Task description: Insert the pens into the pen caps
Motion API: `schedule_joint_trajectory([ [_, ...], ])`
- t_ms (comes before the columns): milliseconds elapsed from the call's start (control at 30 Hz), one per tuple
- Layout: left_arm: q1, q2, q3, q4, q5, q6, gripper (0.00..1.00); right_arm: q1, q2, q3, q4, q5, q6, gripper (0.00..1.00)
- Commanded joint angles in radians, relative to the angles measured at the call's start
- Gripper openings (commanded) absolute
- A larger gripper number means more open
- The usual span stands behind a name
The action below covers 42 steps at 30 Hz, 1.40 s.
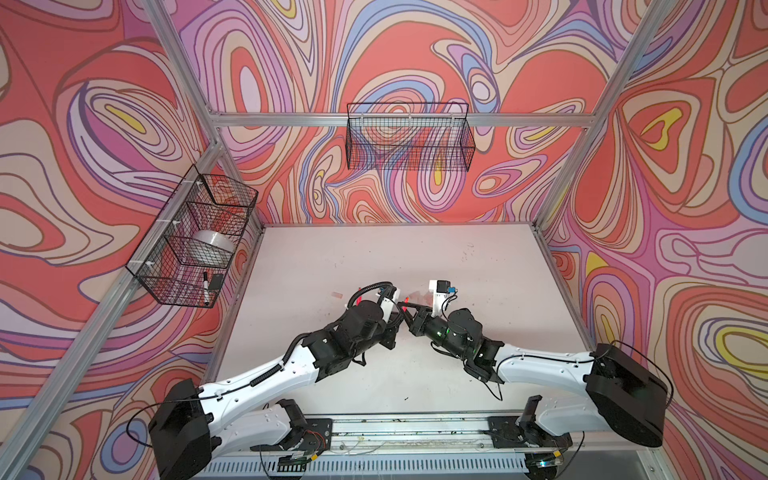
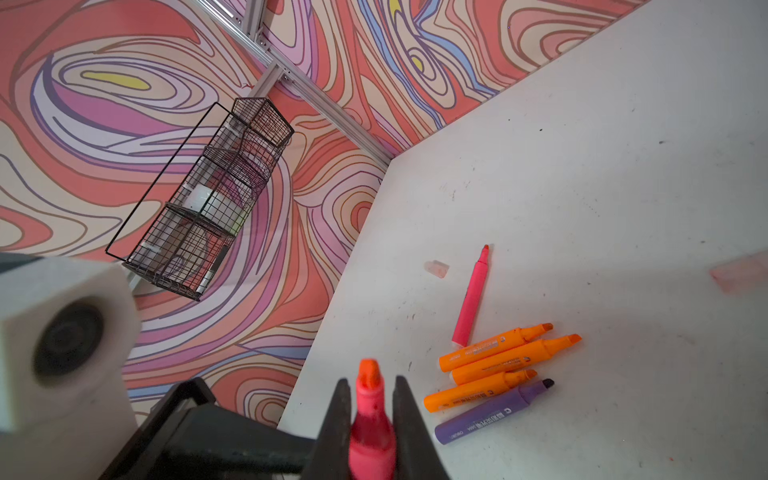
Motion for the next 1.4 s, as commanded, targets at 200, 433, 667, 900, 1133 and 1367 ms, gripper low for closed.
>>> schedule_joint_trajectory([
  [200, 0.005, -0.029, -0.012, 0.059, 0.119, 0.023, 1.0, 0.067, -0.023, 0.034, 0.008, 0.023, -0.031, 0.0],
  [433, 0.004, -0.075, -0.075, 0.118, 0.081, 0.011, 0.95, 0.095, -0.035, 0.028, 0.005, 0.051, -0.043, 0.0],
  [667, 0.004, -0.032, -0.022, 0.087, 0.158, 0.043, 0.39, 0.104, -0.031, 0.039, -0.011, 0.053, -0.048, 0.0],
  [900, 0.005, 0.005, 0.006, 0.081, 0.145, 0.052, 0.22, 0.109, -0.04, 0.045, -0.034, 0.058, -0.051, 0.0],
  [1133, 0.004, -0.004, 0.012, 0.067, 0.128, 0.065, 0.23, 0.113, -0.034, 0.051, -0.053, 0.069, -0.053, 0.0],
  [1367, 0.004, -0.036, -0.007, 0.086, 0.125, 0.059, 0.29, 0.123, -0.039, 0.036, -0.046, 0.075, -0.045, 0.0],
])
